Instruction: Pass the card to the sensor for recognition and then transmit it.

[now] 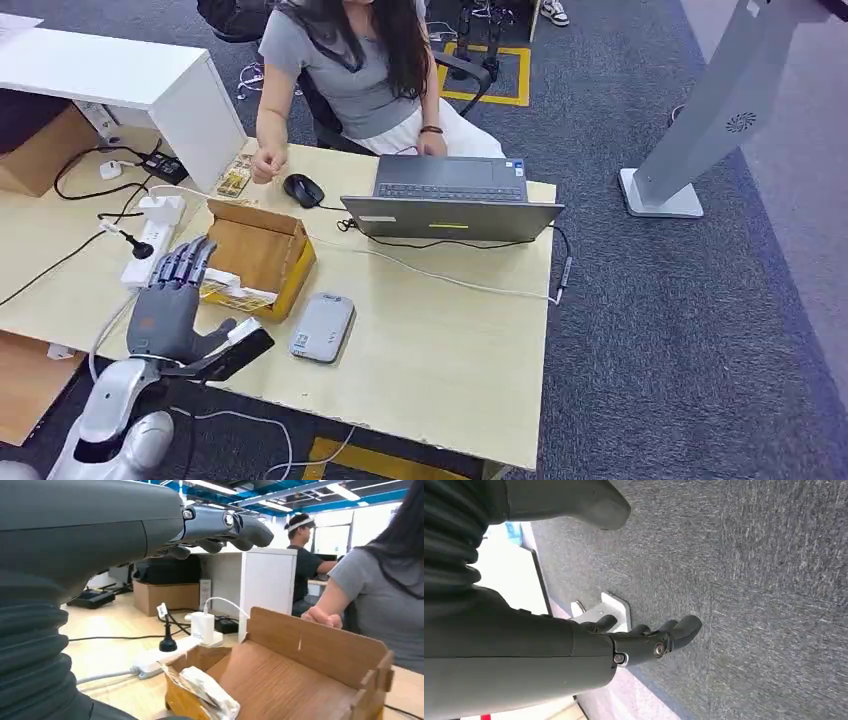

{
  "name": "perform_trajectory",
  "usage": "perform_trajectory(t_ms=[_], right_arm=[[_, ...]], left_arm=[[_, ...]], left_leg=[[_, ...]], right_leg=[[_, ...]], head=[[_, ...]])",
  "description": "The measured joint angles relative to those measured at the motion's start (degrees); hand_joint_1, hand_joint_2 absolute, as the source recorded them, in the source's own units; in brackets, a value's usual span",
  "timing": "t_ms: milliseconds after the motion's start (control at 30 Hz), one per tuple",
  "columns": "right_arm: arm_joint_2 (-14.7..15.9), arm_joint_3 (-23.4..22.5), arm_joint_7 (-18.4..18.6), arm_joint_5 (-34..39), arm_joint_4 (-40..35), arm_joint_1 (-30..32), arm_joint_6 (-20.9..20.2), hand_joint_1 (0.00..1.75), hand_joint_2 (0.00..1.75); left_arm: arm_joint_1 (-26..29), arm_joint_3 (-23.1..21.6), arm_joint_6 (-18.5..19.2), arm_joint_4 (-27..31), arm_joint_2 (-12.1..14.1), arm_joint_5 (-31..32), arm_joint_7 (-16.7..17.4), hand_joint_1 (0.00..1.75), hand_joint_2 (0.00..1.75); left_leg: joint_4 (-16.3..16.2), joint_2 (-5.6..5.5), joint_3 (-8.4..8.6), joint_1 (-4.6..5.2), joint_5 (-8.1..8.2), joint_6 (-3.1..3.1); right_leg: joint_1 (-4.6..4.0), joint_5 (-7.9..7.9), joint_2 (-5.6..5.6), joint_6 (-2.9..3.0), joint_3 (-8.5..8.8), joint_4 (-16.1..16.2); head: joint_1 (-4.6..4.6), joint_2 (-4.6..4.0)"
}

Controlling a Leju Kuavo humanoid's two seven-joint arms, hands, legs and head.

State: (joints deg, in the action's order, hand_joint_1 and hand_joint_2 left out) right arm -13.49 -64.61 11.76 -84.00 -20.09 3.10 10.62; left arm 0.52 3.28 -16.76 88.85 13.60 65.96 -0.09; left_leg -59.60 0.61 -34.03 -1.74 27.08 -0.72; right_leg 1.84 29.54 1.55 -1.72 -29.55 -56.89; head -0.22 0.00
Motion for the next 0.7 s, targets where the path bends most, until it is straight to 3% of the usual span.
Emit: perform_trajectory(t_ms=[700], right_arm=[[0.0,-1.05,-1.05,-1.81,0.17,0.09,0.07,0.0,1.75]], left_arm=[[-1.83,1.57,0.11,-7.08,0.07,1.79,0.66,0.0,1.75]], left_leg=[[0.0,0.0,0.0,0.0,0.0,0.0]], right_leg=[[0.0,0.0,0.0,0.0,-0.01,0.0]], head=[[-0.02,0.0]])
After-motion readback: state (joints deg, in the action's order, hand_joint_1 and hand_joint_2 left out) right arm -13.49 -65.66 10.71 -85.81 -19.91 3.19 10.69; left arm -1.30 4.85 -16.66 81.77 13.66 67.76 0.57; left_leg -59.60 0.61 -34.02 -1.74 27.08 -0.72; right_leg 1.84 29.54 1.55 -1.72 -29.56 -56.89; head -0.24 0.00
